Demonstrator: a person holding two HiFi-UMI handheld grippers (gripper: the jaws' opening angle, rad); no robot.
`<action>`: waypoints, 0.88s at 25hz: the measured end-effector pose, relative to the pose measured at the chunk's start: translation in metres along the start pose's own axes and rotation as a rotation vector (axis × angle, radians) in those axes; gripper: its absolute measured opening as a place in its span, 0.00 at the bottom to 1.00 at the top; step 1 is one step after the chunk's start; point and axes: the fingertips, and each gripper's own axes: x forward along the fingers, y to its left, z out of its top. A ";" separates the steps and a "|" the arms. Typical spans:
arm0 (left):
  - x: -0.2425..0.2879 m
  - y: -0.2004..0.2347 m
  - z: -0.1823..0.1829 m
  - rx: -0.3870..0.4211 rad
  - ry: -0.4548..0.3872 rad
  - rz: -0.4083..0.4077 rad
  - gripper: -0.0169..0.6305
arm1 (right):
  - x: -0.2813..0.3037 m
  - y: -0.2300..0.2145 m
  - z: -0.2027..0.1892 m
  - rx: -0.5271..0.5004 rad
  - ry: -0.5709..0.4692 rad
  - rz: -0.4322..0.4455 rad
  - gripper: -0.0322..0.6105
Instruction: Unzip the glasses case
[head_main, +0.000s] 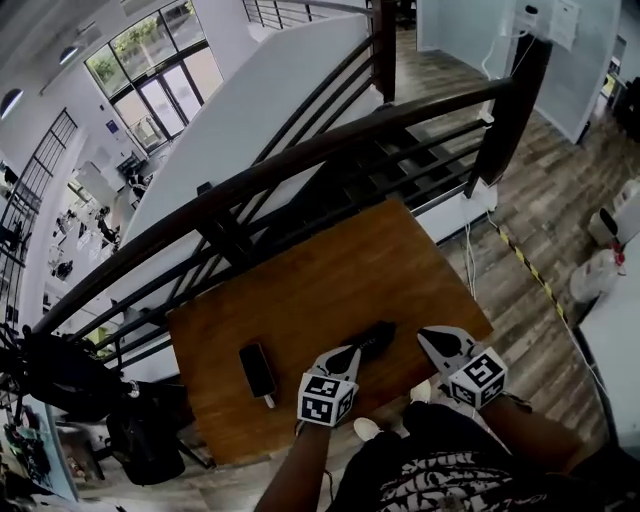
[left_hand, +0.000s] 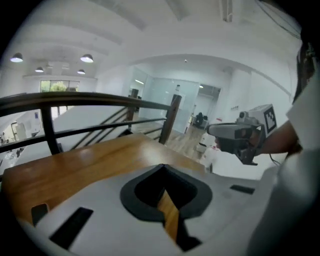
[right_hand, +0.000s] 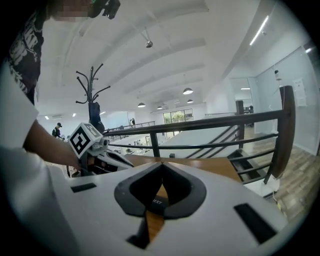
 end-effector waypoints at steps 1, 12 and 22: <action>0.011 -0.003 -0.005 0.012 0.036 -0.025 0.04 | 0.004 -0.002 -0.005 -0.008 0.022 0.013 0.05; 0.110 0.013 -0.079 0.176 0.408 -0.122 0.04 | 0.055 -0.046 -0.112 -0.203 0.306 0.138 0.05; 0.134 0.026 -0.112 0.134 0.530 -0.146 0.04 | 0.095 -0.046 -0.172 -0.406 0.514 0.317 0.05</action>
